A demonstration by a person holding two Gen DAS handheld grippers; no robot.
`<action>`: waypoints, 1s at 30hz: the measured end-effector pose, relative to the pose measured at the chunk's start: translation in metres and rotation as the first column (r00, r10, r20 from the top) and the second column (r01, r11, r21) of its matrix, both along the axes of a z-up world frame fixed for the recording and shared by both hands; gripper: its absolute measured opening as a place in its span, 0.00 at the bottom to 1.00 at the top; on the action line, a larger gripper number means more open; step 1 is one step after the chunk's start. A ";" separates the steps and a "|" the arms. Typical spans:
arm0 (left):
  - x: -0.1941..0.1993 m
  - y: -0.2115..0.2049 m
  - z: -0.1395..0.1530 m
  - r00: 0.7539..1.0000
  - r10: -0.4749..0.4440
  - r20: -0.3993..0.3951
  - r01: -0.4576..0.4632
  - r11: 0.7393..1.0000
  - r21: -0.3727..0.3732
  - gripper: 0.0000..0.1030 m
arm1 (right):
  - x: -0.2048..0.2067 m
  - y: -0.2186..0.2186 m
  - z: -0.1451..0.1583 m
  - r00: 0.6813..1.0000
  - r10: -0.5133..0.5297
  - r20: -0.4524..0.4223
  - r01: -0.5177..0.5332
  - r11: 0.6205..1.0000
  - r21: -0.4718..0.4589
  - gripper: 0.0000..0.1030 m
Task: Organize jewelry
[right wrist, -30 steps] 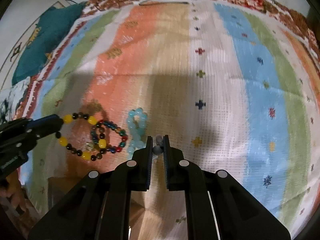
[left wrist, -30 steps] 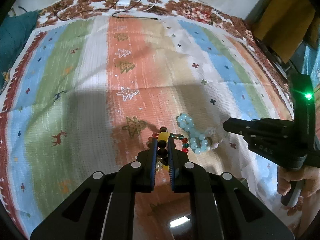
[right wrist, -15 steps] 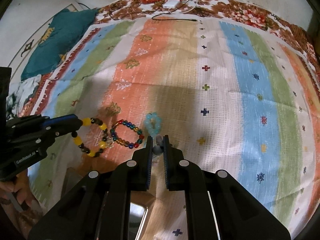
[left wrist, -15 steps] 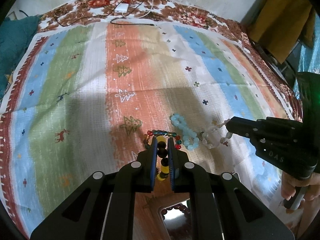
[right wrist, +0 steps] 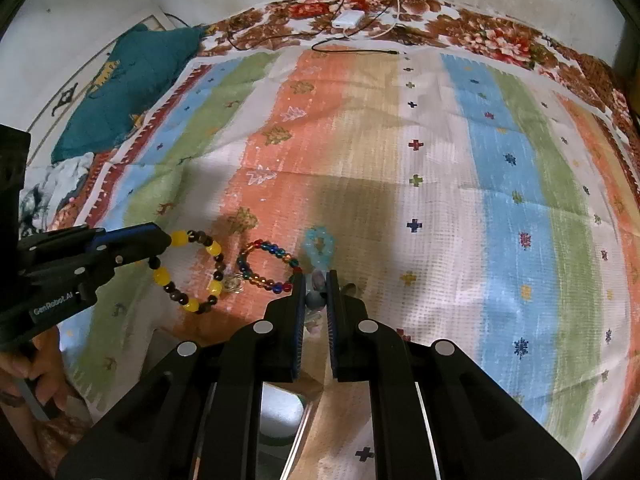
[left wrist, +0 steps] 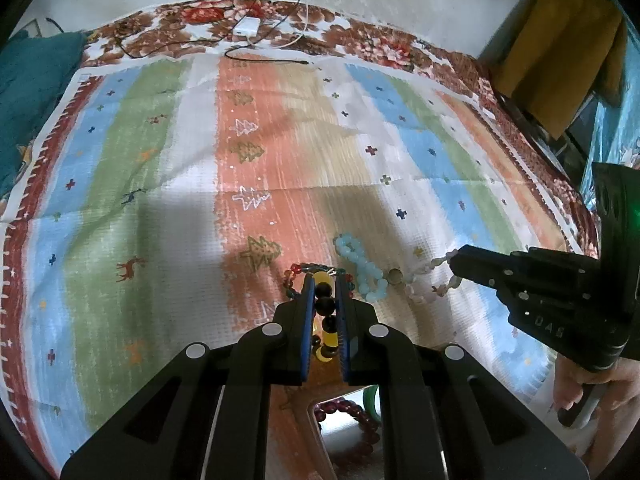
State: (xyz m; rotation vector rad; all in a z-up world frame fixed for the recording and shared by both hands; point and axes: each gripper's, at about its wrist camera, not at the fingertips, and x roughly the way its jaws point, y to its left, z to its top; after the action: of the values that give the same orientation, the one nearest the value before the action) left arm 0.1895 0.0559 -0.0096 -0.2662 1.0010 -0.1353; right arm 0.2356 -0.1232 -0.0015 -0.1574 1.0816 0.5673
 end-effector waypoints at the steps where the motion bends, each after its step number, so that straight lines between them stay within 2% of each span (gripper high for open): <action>1: -0.001 0.000 0.001 1.000 0.001 0.004 -0.001 1.000 -0.002 0.09 | -0.001 0.000 0.001 1.000 0.002 -0.002 -0.002 1.000 0.005 0.11; 18: -0.012 -0.007 0.016 0.999 -0.002 0.042 0.002 1.000 0.015 0.09 | -0.019 0.000 0.014 0.999 0.021 0.027 -0.022 0.999 0.026 0.11; 22: -0.016 -0.006 0.019 0.999 0.011 0.053 -0.011 1.000 -0.001 0.09 | -0.024 0.000 0.017 0.999 0.022 0.039 -0.023 0.999 0.025 0.11; 30: -0.027 -0.008 0.025 0.997 0.007 0.073 -0.007 1.000 -0.003 0.09 | -0.035 -0.004 0.025 0.998 0.033 0.047 -0.036 0.997 0.065 0.11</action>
State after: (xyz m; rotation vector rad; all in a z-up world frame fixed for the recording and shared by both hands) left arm 0.1630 0.0478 0.0150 -0.2655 0.9270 -0.1393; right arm 0.2002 -0.1274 0.0233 -0.1312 1.0164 0.6271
